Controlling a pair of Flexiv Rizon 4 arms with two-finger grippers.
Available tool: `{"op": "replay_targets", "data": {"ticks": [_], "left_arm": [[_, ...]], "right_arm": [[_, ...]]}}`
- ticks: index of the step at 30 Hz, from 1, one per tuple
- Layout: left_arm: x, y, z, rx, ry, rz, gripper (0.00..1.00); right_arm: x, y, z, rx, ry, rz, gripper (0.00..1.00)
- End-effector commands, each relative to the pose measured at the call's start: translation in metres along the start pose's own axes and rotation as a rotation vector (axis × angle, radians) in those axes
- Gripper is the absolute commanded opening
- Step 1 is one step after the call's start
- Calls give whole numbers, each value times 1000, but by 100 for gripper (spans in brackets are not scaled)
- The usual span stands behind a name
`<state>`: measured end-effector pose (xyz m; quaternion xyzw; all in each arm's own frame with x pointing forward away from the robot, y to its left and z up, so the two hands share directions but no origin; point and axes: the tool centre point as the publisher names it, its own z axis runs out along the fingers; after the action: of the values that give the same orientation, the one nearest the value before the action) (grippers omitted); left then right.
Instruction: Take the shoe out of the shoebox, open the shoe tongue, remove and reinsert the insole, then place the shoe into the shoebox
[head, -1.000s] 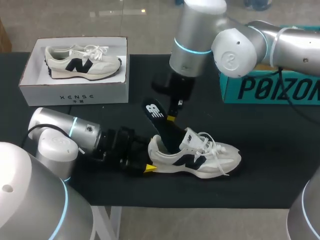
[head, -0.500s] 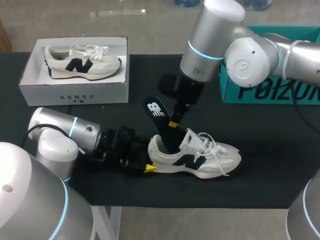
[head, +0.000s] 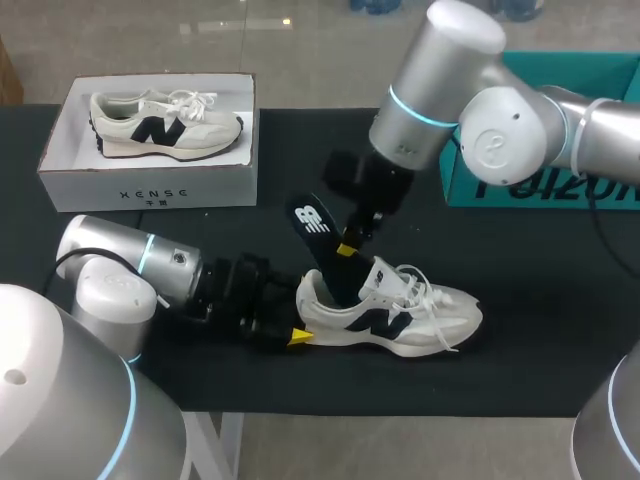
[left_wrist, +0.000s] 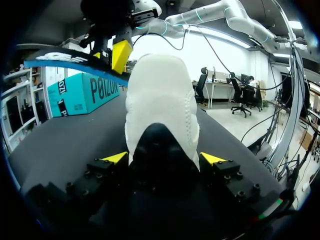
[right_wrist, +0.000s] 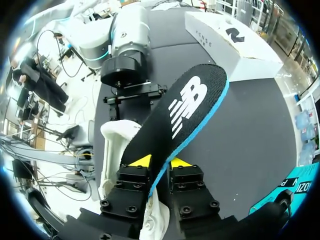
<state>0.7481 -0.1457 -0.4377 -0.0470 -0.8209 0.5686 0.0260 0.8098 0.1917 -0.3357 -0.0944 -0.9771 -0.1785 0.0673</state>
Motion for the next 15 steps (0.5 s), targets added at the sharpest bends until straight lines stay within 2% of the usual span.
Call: {"op": "replay_targets", "data": {"ticks": [1, 9, 15], "left_arm": [[0, 3, 3, -3, 1, 0, 0], [0, 3, 3, -3, 1, 0, 0], [0, 3, 3, -3, 1, 0, 0]], "right_arm": [[-1, 3, 0, 2, -3, -3, 0], [4, 7, -15, -9, -39, -21, 0], [1, 17, -45, -28, -94, -39, 0]]}}
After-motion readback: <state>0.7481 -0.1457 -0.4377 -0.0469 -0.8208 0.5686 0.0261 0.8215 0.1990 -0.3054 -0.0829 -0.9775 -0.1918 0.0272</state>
